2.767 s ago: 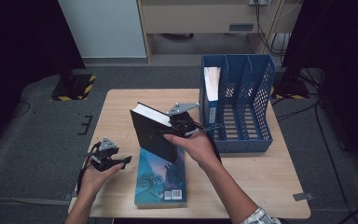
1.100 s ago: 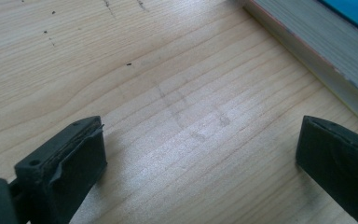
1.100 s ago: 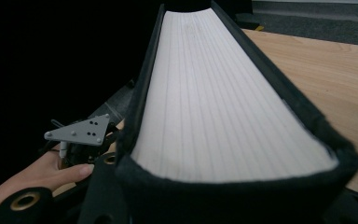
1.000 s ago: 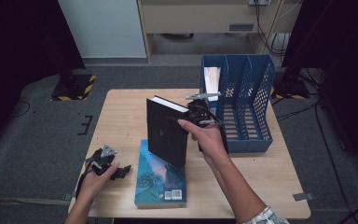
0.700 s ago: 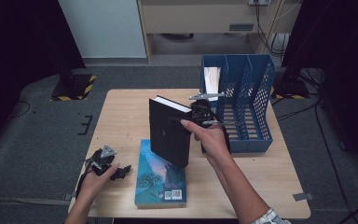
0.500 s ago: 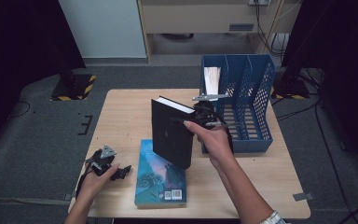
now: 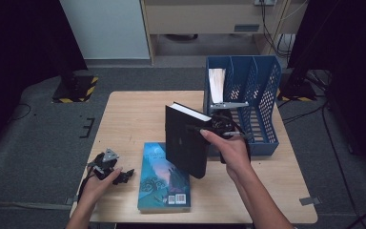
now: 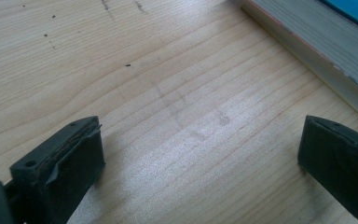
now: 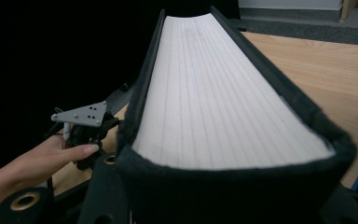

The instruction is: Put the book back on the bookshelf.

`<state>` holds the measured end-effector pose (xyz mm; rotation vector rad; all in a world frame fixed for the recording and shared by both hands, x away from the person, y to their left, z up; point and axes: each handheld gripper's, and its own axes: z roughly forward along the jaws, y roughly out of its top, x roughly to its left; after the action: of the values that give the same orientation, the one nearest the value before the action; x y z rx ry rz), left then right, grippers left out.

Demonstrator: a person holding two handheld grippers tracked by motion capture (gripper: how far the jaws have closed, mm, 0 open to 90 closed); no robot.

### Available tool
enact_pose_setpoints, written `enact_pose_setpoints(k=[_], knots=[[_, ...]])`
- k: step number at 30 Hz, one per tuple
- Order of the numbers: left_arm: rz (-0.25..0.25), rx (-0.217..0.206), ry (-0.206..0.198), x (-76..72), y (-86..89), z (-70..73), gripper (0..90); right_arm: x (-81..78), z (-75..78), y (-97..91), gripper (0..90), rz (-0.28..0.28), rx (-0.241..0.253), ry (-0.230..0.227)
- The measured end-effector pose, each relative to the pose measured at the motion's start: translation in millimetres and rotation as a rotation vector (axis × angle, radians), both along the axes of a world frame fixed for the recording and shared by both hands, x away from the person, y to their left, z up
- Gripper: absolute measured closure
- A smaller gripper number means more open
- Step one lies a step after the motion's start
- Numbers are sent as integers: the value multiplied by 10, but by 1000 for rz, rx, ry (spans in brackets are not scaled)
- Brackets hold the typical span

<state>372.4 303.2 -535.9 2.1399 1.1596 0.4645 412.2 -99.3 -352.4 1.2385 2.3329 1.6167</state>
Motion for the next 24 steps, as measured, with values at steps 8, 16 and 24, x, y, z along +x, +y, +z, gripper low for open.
enact_pose_setpoints(k=[8, 16, 24], knots=[[0, 0, -1, -2, 1, -1, 0, -104, -19, -217, 535, -28, 7, -6], [-1, 1, -1, -2, 2, -1, 0, -237, -32, -445, 535, -52, 18, -5], [-1, 1, -2, -2, 2, -1, 0, -354, -60, -656, 535, -82, 32, -1]])
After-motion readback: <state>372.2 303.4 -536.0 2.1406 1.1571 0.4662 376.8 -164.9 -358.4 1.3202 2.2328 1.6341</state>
